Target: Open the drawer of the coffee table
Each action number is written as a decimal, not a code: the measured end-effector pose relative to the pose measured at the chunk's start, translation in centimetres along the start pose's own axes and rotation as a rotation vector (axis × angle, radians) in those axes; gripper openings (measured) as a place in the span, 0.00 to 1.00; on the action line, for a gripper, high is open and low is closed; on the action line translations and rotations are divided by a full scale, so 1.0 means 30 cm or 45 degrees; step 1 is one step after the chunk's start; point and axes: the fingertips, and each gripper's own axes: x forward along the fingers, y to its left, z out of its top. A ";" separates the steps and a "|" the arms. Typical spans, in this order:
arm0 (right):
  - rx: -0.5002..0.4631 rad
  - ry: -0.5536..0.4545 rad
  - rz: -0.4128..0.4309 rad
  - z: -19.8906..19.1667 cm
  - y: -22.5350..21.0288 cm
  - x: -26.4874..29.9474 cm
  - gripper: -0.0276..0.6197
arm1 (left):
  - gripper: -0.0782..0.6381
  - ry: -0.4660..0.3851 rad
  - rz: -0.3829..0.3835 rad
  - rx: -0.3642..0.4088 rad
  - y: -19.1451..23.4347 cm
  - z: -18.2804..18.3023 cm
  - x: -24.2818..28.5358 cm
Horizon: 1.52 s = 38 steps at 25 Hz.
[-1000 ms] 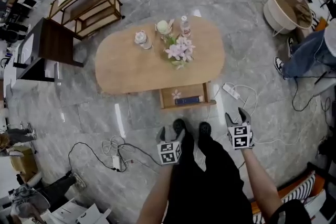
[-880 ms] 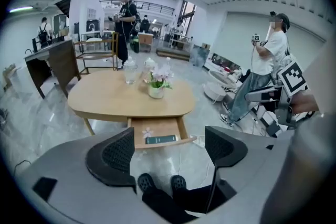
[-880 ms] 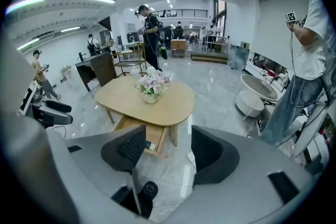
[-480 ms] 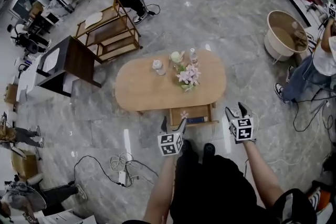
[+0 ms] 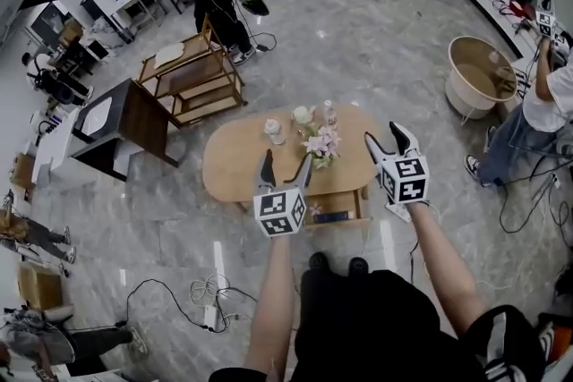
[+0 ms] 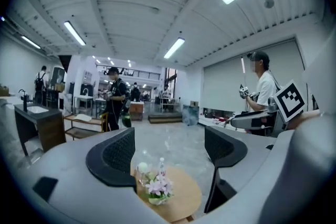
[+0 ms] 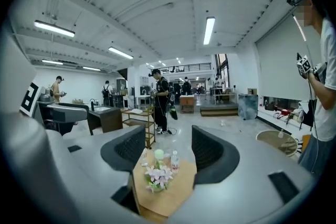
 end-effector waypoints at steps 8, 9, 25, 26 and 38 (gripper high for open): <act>0.005 -0.177 0.073 0.237 0.119 -0.049 0.41 | 0.67 -0.164 -0.064 0.064 -0.076 0.254 -0.039; 0.001 -0.185 0.080 0.254 0.130 -0.054 0.41 | 0.65 -0.174 -0.071 0.072 -0.084 0.270 -0.044; -0.038 -0.185 0.168 0.269 0.234 -0.112 0.06 | 0.14 -0.216 -0.012 0.063 -0.052 0.272 -0.134; -0.046 -0.186 0.179 0.268 0.245 -0.114 0.06 | 0.13 -0.214 -0.007 0.064 -0.050 0.271 -0.139; -0.102 -0.174 0.238 0.269 0.292 -0.109 0.06 | 0.13 -0.151 0.059 0.087 0.006 0.241 -0.178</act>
